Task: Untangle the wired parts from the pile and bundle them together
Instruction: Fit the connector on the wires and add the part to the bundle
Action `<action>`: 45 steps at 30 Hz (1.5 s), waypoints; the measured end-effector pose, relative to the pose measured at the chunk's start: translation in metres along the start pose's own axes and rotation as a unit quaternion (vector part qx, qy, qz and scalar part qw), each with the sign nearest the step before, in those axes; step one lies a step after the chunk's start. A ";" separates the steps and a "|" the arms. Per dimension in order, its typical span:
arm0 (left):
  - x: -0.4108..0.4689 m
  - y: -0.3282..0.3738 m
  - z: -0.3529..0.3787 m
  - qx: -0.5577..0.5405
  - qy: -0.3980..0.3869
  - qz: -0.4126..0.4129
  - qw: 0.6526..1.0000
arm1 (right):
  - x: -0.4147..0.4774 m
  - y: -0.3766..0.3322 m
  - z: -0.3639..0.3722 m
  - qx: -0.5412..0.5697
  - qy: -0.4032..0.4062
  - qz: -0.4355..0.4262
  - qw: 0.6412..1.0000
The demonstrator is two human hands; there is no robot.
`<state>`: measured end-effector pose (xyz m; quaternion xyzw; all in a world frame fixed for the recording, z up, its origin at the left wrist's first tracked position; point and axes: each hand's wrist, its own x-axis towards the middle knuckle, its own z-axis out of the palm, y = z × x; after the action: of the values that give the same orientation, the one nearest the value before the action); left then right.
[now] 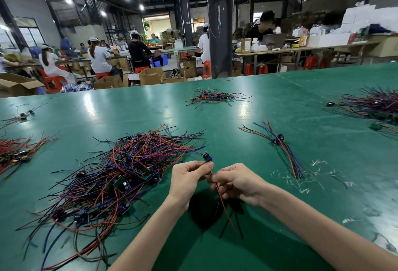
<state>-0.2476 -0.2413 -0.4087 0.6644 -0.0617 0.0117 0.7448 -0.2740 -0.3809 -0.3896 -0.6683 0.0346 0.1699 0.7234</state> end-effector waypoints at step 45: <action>0.023 0.012 -0.022 -0.114 0.090 -0.045 0.988 | -0.001 0.003 -0.015 -0.240 -0.135 -0.074 0.959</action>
<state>-0.2240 -0.2193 -0.3972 0.5733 0.0342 0.0308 0.8181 -0.2729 -0.3955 -0.3937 -0.7938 -0.1542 0.2077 0.5505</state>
